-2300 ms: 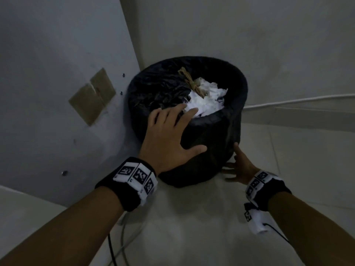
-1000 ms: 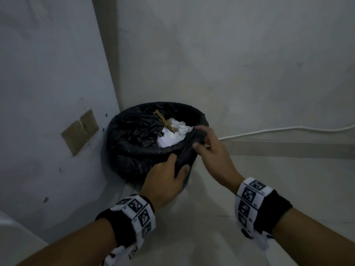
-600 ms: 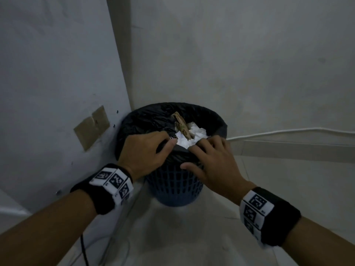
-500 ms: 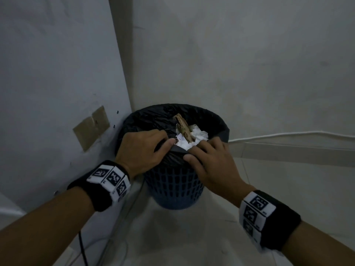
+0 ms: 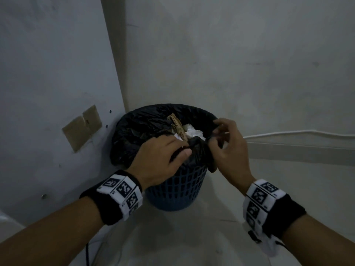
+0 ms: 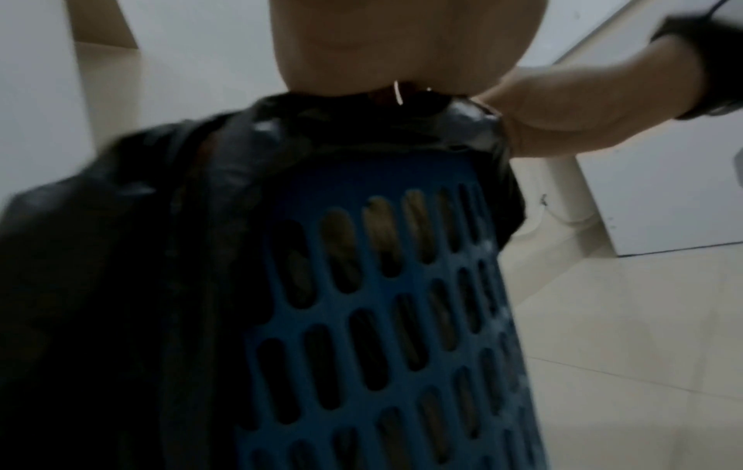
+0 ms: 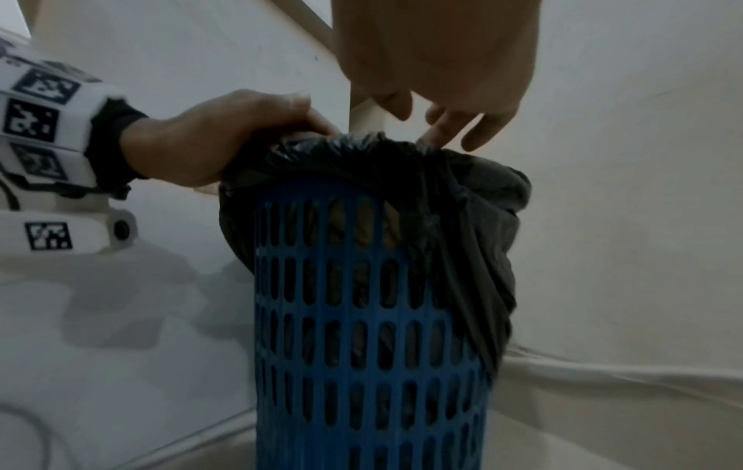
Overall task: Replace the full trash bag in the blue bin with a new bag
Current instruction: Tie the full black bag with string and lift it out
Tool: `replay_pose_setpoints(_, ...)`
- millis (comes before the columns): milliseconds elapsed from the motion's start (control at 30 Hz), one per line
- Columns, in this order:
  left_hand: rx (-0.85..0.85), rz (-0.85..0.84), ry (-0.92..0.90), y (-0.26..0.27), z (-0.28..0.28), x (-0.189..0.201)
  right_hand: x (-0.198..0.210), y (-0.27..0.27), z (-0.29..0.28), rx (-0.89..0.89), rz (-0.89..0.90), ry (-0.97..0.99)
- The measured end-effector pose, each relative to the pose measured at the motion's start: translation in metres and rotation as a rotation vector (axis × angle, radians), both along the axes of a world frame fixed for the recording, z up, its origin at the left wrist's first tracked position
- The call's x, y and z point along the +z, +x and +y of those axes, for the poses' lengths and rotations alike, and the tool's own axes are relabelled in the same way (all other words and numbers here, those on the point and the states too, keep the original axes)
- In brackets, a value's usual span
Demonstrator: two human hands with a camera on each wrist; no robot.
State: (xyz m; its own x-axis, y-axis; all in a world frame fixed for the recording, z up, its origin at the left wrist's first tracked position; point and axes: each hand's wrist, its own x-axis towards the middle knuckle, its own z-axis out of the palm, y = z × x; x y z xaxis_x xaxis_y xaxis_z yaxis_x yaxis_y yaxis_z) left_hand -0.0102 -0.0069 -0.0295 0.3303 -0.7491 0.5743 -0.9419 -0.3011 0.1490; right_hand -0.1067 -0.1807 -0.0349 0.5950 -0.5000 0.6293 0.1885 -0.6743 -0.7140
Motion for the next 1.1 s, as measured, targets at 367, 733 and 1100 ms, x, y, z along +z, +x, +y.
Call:
replay_pose_setpoints(367,0.2,-0.099,0.108,-0.013,-0.014,-0.013,-0.023,-0.017,-0.015,0.31,0.568,1.317)
replay_pose_setpoints(733,0.131,-0.043,0.073,-0.013,-0.014,-0.014,0.018,-0.007,-0.032,-0.074,0.063,0.949)
replay_pose_setpoints(1100,-0.027,-0.014,-0.055,0.005,0.008,-0.01,-0.017,-0.02,-0.031,-0.171,0.26,-0.465)
